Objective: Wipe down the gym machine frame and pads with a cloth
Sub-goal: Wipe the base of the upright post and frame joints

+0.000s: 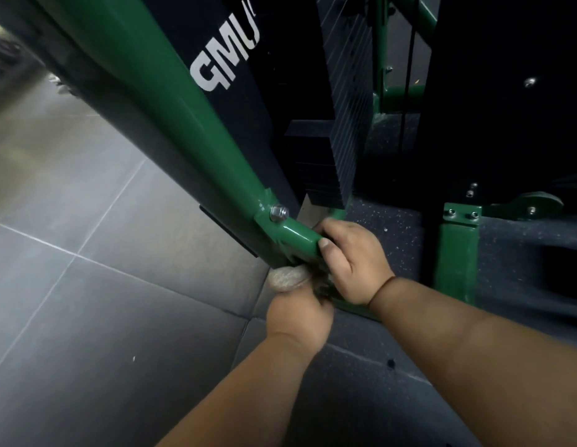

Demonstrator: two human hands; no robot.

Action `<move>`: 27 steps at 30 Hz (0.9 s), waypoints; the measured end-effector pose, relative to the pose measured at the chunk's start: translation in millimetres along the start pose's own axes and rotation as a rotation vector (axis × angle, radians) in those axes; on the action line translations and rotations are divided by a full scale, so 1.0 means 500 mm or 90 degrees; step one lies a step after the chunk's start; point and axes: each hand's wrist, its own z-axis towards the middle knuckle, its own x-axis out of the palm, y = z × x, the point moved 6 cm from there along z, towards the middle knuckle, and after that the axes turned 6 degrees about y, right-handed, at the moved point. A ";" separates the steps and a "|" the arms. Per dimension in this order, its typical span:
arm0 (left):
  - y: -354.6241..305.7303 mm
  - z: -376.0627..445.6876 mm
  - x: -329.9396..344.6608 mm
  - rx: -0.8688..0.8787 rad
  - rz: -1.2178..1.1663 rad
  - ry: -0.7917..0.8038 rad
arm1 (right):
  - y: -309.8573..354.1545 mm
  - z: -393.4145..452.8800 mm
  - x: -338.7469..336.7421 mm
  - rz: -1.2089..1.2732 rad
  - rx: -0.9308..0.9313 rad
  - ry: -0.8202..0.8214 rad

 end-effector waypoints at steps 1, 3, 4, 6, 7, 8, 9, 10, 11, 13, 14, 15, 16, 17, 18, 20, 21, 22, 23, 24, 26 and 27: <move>0.006 -0.010 -0.010 0.003 -0.036 -0.036 | 0.000 0.000 -0.002 0.014 -0.001 -0.003; 0.013 -0.028 -0.021 0.026 -0.058 -0.085 | -0.002 0.003 -0.003 0.034 -0.001 -0.006; 0.018 -0.034 -0.028 0.035 -0.067 -0.118 | -0.003 0.004 -0.003 0.046 0.002 -0.006; 0.034 -0.041 -0.044 0.047 -0.091 -0.181 | -0.007 0.006 -0.002 0.070 0.017 -0.005; 0.041 -0.043 -0.051 0.058 -0.085 -0.208 | -0.009 0.006 -0.001 0.077 0.025 -0.005; 0.046 -0.047 -0.055 0.071 -0.065 -0.225 | -0.011 0.007 0.000 0.077 0.030 -0.005; 0.048 -0.051 -0.056 0.091 -0.031 -0.233 | -0.011 0.007 0.000 0.075 0.032 -0.005; 0.050 -0.054 -0.053 0.107 0.005 -0.232 | -0.012 0.007 0.001 0.071 0.033 -0.005; 0.052 -0.056 -0.049 0.112 0.035 -0.226 | -0.013 0.006 0.002 0.066 0.034 -0.004; 0.059 -0.055 -0.044 0.094 0.058 -0.218 | -0.016 0.006 0.004 0.051 0.039 0.000; 0.060 -0.055 -0.043 0.087 0.063 -0.219 | -0.017 0.006 0.004 0.045 0.042 0.001; 0.057 -0.053 -0.043 0.091 0.070 -0.218 | -0.016 0.006 0.004 0.041 0.043 0.002; 0.054 -0.051 -0.042 0.094 0.077 -0.209 | -0.015 0.006 0.004 0.036 0.042 0.002; 0.054 -0.047 -0.040 0.094 0.082 -0.198 | -0.014 0.006 0.005 0.030 0.040 0.002; 0.057 -0.042 -0.038 0.086 0.088 -0.184 | -0.013 0.006 0.005 0.025 0.038 0.002; 0.065 -0.035 -0.034 0.068 0.121 -0.155 | -0.012 0.007 0.005 0.019 0.038 0.002; 0.070 -0.033 -0.029 0.071 0.139 -0.142 | -0.013 0.007 0.005 0.020 0.042 0.003; 0.072 -0.032 -0.026 0.080 0.151 -0.136 | -0.013 0.007 0.005 0.023 0.046 0.005; 0.071 -0.034 -0.025 0.093 0.152 -0.133 | -0.014 0.008 0.005 0.027 0.050 0.008; 0.067 -0.037 -0.024 0.105 0.142 -0.129 | -0.014 0.009 0.005 0.032 0.054 0.012; 0.052 -0.046 -0.025 0.132 0.107 -0.126 | -0.015 0.010 0.005 0.047 0.062 0.019; 0.045 -0.051 -0.024 0.144 0.083 -0.129 | -0.015 0.010 0.005 0.057 0.066 0.024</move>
